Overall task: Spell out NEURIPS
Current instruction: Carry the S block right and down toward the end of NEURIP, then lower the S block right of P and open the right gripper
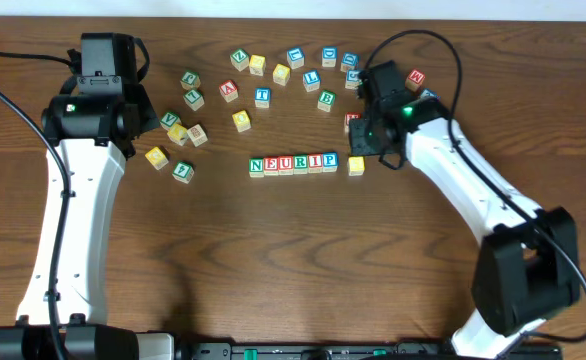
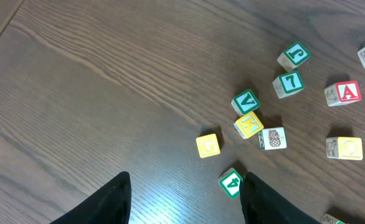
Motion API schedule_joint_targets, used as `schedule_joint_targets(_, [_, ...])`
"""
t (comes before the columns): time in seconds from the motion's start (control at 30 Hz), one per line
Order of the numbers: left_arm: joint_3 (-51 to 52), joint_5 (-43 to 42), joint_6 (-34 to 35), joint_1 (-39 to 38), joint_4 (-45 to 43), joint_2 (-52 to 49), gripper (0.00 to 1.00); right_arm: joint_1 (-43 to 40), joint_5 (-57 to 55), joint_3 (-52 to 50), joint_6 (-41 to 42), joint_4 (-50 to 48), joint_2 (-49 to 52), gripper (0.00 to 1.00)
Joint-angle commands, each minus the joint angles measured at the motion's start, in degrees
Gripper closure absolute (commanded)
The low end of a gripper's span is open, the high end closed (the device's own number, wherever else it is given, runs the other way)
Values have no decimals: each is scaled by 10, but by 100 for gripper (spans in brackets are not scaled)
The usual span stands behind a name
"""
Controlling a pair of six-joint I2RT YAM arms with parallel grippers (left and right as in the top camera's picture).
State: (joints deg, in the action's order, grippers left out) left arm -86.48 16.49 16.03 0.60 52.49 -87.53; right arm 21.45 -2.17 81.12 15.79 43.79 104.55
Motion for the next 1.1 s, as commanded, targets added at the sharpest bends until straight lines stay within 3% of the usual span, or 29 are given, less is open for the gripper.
schedule_joint_targets(0.0, [0, 2, -7, 1, 2, 6, 45, -20, 13, 14, 14, 18, -31, 61])
schedule_joint_targets(0.53, [0, -55, -5, 1, -1, 6, 45, -59, 56, 2, 16, 90, -32, 56])
schedule_joint_targets(0.67, [0, -56, 8, 1, -3, 6, 45, -59, 56, -15, 23, 87, -32, 64])
schedule_joint_targets(0.8, [0, -56, 8, 1, -7, 6, 45, -53, 57, -33, 26, 77, -32, 83])
schedule_joint_targets(1.07, [0, -56, 7, 1, -9, 6, 45, -32, 58, -83, 40, 31, -32, 91])
